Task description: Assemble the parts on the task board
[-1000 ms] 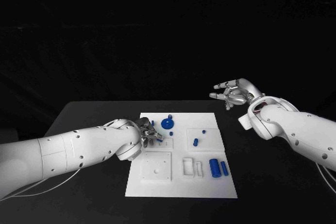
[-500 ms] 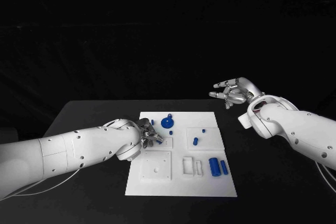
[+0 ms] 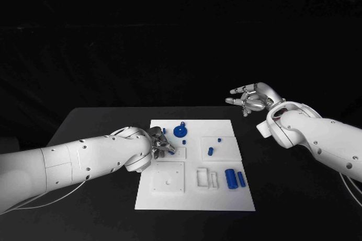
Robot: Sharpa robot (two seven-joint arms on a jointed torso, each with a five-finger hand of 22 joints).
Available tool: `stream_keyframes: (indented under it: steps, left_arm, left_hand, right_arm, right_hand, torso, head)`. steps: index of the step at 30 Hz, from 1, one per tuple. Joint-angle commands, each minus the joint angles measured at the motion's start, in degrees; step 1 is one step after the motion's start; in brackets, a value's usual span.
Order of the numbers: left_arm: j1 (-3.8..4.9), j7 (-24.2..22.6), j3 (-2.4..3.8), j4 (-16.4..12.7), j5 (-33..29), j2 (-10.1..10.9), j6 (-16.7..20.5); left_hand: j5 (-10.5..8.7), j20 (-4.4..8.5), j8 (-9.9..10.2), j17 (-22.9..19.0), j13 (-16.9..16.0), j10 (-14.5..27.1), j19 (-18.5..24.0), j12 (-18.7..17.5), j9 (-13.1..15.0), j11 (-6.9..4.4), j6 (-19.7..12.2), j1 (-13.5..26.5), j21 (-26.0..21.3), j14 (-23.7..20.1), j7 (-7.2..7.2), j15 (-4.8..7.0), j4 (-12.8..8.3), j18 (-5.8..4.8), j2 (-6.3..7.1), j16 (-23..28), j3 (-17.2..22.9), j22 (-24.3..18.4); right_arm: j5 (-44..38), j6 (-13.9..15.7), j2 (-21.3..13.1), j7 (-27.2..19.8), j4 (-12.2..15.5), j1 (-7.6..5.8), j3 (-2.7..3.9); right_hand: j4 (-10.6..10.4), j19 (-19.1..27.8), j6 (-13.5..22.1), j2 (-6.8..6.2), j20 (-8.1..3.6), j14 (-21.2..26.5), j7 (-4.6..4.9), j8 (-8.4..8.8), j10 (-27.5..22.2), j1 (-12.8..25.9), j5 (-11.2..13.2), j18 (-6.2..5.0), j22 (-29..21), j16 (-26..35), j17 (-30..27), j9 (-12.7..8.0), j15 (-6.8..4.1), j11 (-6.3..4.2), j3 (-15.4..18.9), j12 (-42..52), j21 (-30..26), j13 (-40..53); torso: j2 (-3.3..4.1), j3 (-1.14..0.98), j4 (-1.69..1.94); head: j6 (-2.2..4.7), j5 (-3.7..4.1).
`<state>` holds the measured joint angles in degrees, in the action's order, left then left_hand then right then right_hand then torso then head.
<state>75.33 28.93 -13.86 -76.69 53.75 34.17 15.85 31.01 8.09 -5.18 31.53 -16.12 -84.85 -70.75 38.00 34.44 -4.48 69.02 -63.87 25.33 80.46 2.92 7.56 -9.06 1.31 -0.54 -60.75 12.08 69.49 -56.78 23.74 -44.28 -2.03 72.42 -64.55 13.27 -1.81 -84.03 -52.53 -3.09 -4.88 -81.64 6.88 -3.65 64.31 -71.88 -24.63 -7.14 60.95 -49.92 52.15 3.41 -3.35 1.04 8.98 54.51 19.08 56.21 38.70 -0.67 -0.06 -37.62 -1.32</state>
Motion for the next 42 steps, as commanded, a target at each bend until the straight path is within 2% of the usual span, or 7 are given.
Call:
stream_keyframes:
  steps: [1, 6, 10, 13, 37, 39, 42]
  left_arm:
    - [-0.13, 0.15, -0.07, -0.19, 0.65, -0.18, -1.88]
    - [-0.13, 0.29, -0.07, 0.01, 0.93, -0.22, -2.26]
    - [-0.13, 0.22, -0.07, 0.21, 1.06, -0.19, -2.60]
    - [-0.13, 0.16, -0.07, 0.26, 1.09, -0.19, -2.68]
    - [-0.13, 1.00, -0.07, 0.00, 2.48, -0.11, -5.24]
    - [-0.13, 1.01, -0.07, -0.01, 2.52, -0.09, -5.80]
    - [-0.13, 0.99, -0.06, -0.02, 2.56, -0.11, -6.74]
  left_hand:
    - [0.06, -0.01, -0.20, -0.07, -0.08, -1.94, -1.45, 0.19, 8.48, -1.02, 9.64, -0.45, -3.13, -0.54, -5.41, 0.04, -1.77, -0.75, -0.60, -0.22, 1.60, 2.99]
    - [-0.12, -0.04, -0.18, -0.16, -0.07, -1.95, -1.91, 0.14, 8.43, -0.92, 9.68, -0.55, -4.62, -0.66, -5.40, -0.04, -1.75, -0.81, -0.68, -0.14, 1.56, 4.22]
    - [-1.35, -0.19, -0.45, 0.00, -0.44, -1.94, -2.29, 0.52, 8.57, -0.87, 9.98, -0.47, -5.92, -0.75, -5.52, -0.13, -1.28, -0.84, -0.97, -0.42, 1.17, 5.38]
    - [-1.45, -0.37, -0.53, 0.04, -0.88, -1.94, -2.56, 0.23, 8.50, -0.72, 10.03, -0.57, -6.95, -0.94, -5.49, -0.26, -1.09, -0.78, -0.93, -0.47, 0.95, 5.99]
    - [-1.71, -0.35, -2.25, 1.03, -3.51, -1.89, -3.30, 2.38, 9.53, -1.01, 10.43, -0.22, -7.30, -0.88, -5.90, -0.12, -0.93, -0.82, -1.75, -3.01, 0.86, 6.60]
    - [-1.62, -0.34, -2.55, 1.16, -3.81, -1.88, -3.31, 2.75, 9.78, -1.06, 10.46, -0.11, -7.12, -0.90, -5.98, -0.07, -0.84, -0.81, -1.85, -3.43, 0.85, 6.61]
    - [-0.01, -0.23, -3.18, 1.27, -4.22, -1.87, -3.27, 3.24, 10.44, -1.19, 10.29, 0.58, -6.67, -0.93, -6.08, 0.02, -0.81, -0.84, -2.18, -4.01, 1.53, 6.62]
  right_arm:
    - [0.06, -0.47, 0.02, -0.36, 0.00, -0.03, 0.04]
    - [0.09, -0.48, 0.02, -0.37, -0.02, -0.03, 0.04]
    - [0.12, -0.49, 0.03, -0.37, -0.08, -0.03, 0.04]
    - [0.14, -0.49, 0.03, -0.37, -0.10, -0.03, 0.04]
    - [0.23, -0.52, 0.06, -0.38, -0.22, -0.03, 0.04]
    - [0.24, -0.52, 0.06, -0.39, -0.25, -0.02, 0.04]
    - [0.25, -0.57, 0.11, -0.40, -0.29, -0.02, 0.04]
  right_hand:
    - [0.04, -2.06, -0.45, 0.15, 0.40, 0.18, 0.04, 0.25, -0.30, 0.22, -0.34, -0.80, -0.05, 0.11, 0.03, 0.01, -0.11, -0.09, -0.14, 0.16, 0.07, -0.05]
    - [0.04, -2.06, -0.45, 0.15, 0.40, 0.18, 0.04, 0.25, -0.30, 0.22, -0.34, -0.80, -0.05, 0.11, 0.03, 0.01, -0.11, -0.09, -0.14, 0.16, 0.07, -0.05]
    - [0.04, -2.06, -0.45, 0.15, 0.40, 0.18, 0.04, 0.25, -0.30, 0.22, -0.34, -0.80, -0.05, 0.11, 0.03, 0.01, -0.11, -0.09, -0.14, 0.16, 0.07, -0.05]
    - [-0.10, -2.04, -0.40, 0.09, 0.39, 0.20, 0.03, 0.26, -0.37, 0.26, -0.46, -0.79, -0.12, 0.18, 0.01, 0.00, -0.11, -0.10, -0.15, 0.14, 0.07, -0.11]
    - [-0.46, -2.06, -0.41, 0.08, 0.38, 0.18, 0.03, 0.26, -0.37, 0.40, -0.93, -0.78, -0.26, 0.22, 0.03, 0.01, -0.12, -0.11, -0.25, 0.18, 0.10, -0.14]
    - [-0.51, -2.05, -0.42, 0.07, 0.38, 0.18, 0.03, 0.25, -0.37, 0.41, -1.04, -0.78, -0.29, 0.21, 0.04, 0.01, -0.12, -0.10, -0.27, 0.16, 0.07, -0.17]
    - [-0.52, -2.05, -0.43, 0.07, 0.38, 0.17, 0.03, 0.25, -0.38, 0.41, -1.07, -0.78, -0.30, 0.21, 0.05, 0.01, -0.12, -0.10, -0.27, 0.16, 0.06, -0.18]
  torso:
    - [0.01, 0.02, 0.01]
    - [0.03, -0.01, 0.05]
    - [0.02, -0.01, 0.08]
    - [0.01, 0.00, 0.10]
    - [0.02, -0.04, 0.03]
    - [0.04, -0.05, 0.03]
    - [0.05, -0.07, 0.04]
  head:
    - [-0.06, 0.00]
    - [-0.12, 0.02]
    - [-0.26, -0.04]
    - [-0.29, -0.02]
    - [-0.48, -0.05]
    - [-0.48, -0.05]
    - [-0.46, -0.08]
